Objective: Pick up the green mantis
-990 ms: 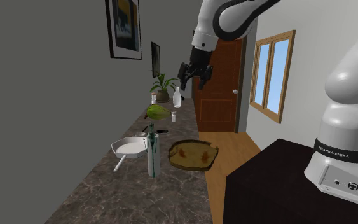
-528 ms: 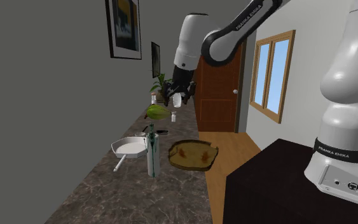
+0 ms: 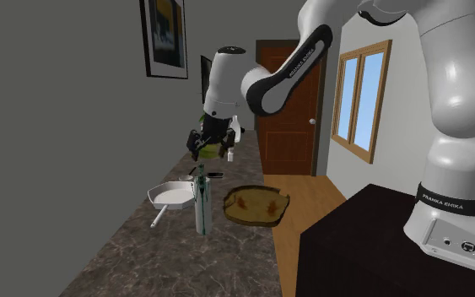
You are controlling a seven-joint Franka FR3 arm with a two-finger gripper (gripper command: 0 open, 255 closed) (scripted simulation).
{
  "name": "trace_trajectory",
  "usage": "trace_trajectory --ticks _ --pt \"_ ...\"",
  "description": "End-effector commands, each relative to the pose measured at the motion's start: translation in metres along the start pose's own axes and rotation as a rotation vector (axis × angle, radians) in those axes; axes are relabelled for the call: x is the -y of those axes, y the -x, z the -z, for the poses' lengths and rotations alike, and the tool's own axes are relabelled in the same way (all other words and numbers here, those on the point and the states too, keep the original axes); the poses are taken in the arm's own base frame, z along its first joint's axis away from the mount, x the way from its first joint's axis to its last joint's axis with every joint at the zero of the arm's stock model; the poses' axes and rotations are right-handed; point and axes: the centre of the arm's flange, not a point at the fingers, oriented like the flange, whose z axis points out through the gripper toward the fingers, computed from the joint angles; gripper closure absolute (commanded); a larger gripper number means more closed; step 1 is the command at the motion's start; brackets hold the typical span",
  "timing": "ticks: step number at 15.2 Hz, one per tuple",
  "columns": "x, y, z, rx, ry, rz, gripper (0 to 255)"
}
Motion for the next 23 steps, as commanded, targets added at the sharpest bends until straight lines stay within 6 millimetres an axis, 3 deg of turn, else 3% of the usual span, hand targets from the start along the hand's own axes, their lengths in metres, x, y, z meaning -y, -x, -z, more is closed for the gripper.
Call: trace_trajectory --ticks 1,2,10,12,13,23 --pt "0.016 -0.001 -0.023 -0.014 0.006 -0.005 0" --pt "0.024 -0.003 -0.034 -0.02 0.008 -0.008 0" --pt "0.022 0.012 -0.071 -0.02 0.008 -0.008 0" --pt "0.022 0.012 -0.071 -0.02 0.008 -0.008 0" --pt "0.022 0.013 -0.071 -0.02 0.008 -0.008 255" --pt "0.022 0.01 -0.067 -0.02 0.008 -0.008 255"
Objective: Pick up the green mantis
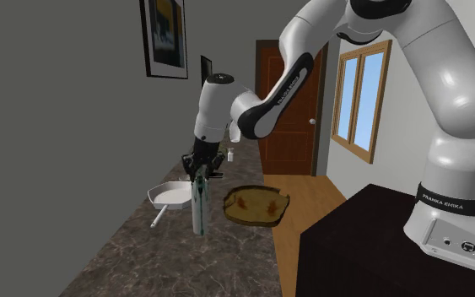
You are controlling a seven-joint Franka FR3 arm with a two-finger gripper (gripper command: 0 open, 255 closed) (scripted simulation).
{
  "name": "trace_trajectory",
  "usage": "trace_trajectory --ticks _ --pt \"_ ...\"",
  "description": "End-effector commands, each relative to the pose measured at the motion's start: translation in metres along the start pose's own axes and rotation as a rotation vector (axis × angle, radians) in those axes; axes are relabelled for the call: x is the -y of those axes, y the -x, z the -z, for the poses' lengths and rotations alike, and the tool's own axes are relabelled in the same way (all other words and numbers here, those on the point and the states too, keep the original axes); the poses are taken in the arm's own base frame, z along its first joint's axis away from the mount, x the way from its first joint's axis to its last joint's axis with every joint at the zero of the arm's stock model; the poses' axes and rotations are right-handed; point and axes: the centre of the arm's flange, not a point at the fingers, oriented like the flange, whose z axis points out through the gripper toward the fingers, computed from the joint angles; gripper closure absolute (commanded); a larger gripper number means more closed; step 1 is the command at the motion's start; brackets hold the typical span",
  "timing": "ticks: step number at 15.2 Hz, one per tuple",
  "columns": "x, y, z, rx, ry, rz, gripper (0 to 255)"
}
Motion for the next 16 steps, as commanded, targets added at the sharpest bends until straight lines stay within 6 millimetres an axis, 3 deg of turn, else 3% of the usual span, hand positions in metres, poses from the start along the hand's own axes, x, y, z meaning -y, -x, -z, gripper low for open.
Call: trace_trajectory --ticks 1,14,16 --pt "0.0 -0.003 0.007 0.001 0.0 0.0 255" --pt "0.004 -0.03 0.07 0.001 0.0 0.0 255" --pt "0.004 -0.03 0.071 0.001 0.0 0.0 255"
